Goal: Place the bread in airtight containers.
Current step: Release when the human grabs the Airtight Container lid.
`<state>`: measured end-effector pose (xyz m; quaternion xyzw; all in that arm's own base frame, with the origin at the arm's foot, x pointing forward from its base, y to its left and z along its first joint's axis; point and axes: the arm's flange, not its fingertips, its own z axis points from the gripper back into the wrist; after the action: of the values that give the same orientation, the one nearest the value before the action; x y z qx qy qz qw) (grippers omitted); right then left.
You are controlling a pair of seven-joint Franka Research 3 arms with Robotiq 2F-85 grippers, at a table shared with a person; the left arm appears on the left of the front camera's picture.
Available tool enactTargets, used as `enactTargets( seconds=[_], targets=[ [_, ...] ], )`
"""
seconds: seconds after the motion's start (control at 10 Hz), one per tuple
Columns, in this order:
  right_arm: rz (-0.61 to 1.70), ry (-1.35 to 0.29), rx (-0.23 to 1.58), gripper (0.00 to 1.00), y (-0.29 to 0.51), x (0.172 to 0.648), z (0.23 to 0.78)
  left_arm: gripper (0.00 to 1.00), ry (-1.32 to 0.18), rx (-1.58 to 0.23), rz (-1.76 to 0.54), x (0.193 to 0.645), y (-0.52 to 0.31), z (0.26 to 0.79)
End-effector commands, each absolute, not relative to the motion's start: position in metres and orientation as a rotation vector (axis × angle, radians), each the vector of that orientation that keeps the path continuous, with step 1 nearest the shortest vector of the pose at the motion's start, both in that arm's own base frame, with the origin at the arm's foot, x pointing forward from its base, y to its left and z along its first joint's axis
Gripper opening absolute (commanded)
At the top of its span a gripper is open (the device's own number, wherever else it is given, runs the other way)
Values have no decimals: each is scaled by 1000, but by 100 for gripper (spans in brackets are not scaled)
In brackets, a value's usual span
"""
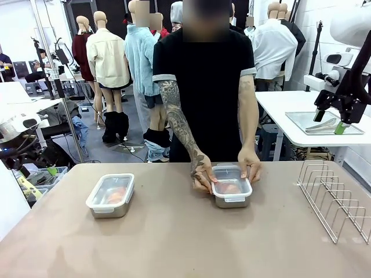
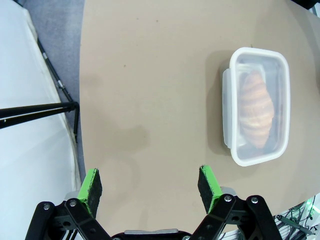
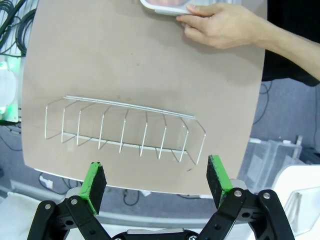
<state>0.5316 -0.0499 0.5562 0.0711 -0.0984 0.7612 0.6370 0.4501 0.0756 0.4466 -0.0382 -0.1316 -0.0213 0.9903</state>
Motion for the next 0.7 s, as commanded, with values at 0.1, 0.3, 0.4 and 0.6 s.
enactTargets(
  seconds=[0.1,0.3,0.4,0.6],
  targets=[
    [1725,-201,152,100,-47,531,556,100,-266,-65,-29,448,76,447],
    [1725,-201,152,100,-47,531,556,100,-266,-65,-29,448,76,447],
    [1725,-201,152,100,-47,531,556,100,-266,-65,-29,448,76,447],
    [1725,-201,152,100,-47,531,556,100,-266,-65,-29,448,76,447]
  ],
)
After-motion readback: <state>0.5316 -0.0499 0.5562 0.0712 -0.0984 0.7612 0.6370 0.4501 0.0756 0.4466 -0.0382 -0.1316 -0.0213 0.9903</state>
